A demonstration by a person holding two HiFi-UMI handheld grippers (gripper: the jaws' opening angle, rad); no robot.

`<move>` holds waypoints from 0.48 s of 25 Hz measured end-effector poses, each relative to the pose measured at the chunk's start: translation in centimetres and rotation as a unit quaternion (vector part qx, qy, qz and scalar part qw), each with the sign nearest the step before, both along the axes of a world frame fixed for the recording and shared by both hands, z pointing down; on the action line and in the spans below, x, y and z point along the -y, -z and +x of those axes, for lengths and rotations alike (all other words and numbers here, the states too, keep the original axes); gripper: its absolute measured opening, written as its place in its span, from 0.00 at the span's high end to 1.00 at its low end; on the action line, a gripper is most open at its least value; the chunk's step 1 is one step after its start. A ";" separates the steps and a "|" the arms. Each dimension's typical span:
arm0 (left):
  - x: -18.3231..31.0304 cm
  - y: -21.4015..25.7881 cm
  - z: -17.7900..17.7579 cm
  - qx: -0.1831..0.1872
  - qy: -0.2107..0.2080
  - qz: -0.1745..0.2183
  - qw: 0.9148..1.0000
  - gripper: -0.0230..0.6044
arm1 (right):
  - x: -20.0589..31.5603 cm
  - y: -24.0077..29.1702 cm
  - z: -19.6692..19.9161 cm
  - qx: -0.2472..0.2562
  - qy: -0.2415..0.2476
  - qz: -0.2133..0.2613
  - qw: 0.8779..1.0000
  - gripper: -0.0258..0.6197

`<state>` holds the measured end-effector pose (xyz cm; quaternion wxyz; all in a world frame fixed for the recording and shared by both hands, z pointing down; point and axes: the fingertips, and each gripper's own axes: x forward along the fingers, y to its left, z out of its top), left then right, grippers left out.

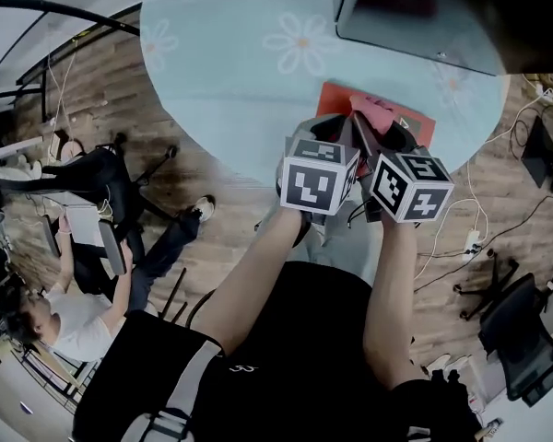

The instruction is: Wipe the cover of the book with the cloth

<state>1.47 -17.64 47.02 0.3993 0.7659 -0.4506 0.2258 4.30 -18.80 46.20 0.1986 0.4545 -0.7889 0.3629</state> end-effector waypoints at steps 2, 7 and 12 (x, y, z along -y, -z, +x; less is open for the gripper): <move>0.2 -0.2 -2.3 0.004 0.013 -0.002 1.000 0.94 | 0.2 -0.3 -2.4 0.003 0.016 -0.003 1.000 0.81; -0.2 -1.5 -5.9 0.001 0.040 -0.020 0.999 0.94 | 0.0 -1.7 -6.0 -0.002 0.038 -0.017 0.999 0.81; -0.9 -2.7 -6.8 -0.002 0.034 -0.036 0.999 0.94 | -0.4 -3.2 -7.0 -0.004 0.035 -0.035 0.999 0.81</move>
